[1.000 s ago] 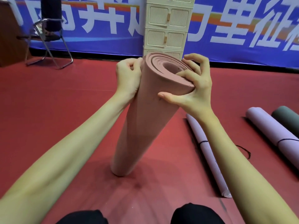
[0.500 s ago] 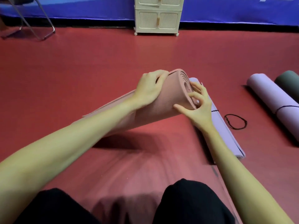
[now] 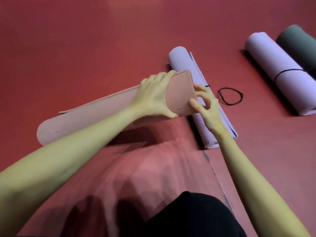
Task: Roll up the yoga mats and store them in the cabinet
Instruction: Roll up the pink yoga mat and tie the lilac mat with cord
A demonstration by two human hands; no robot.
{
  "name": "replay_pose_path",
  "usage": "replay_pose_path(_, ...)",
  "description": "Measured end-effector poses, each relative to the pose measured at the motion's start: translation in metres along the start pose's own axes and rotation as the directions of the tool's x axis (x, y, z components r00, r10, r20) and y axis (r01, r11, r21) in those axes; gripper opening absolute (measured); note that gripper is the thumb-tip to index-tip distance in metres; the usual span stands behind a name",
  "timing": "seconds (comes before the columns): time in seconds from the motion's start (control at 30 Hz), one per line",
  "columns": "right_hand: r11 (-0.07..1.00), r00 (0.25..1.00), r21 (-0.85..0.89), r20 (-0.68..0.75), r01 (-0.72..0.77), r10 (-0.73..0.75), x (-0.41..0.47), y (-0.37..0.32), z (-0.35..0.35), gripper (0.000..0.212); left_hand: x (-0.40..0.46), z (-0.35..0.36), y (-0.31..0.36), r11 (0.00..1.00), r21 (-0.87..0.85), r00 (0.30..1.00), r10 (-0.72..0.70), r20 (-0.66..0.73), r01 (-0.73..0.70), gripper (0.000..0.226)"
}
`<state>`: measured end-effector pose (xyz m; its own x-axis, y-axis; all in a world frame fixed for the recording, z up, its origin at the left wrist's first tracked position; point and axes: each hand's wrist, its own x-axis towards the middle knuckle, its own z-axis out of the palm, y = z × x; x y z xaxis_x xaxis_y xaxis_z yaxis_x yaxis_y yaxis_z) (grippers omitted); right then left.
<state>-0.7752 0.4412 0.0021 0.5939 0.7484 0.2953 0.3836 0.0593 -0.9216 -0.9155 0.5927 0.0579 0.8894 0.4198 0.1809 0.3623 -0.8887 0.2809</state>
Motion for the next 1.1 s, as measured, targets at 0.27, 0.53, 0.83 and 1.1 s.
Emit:
replay_pose_path(0.27,0.933,0.871,-0.018,-0.364,-0.361,0.33,0.051,0.111,-0.077,0.016,0.068,0.082,0.051,0.992,0.123,0.993,-0.035,0.116,0.02,0.127)
replay_pose_path(0.53,0.744,0.737,-0.144,-0.349,-0.653,0.579,0.114,0.221,-0.13,0.038,0.097,0.117,0.048,0.985,0.169,0.978,-0.057,0.201,0.022,0.13)
replay_pose_path(0.83,0.626,0.697,-0.307,-0.301,-0.717,0.651,0.151,0.273,-0.127,0.034,0.111,0.13,0.049,0.969,0.244,0.941,-0.106,0.321,0.026,0.142)
replay_pose_path(1.1,0.525,0.595,-0.313,-0.192,-0.791,0.781,0.158,0.314,-0.133,0.052,0.115,0.133,0.047,0.971,0.239,0.93,-0.104,0.352,0.018,0.141)
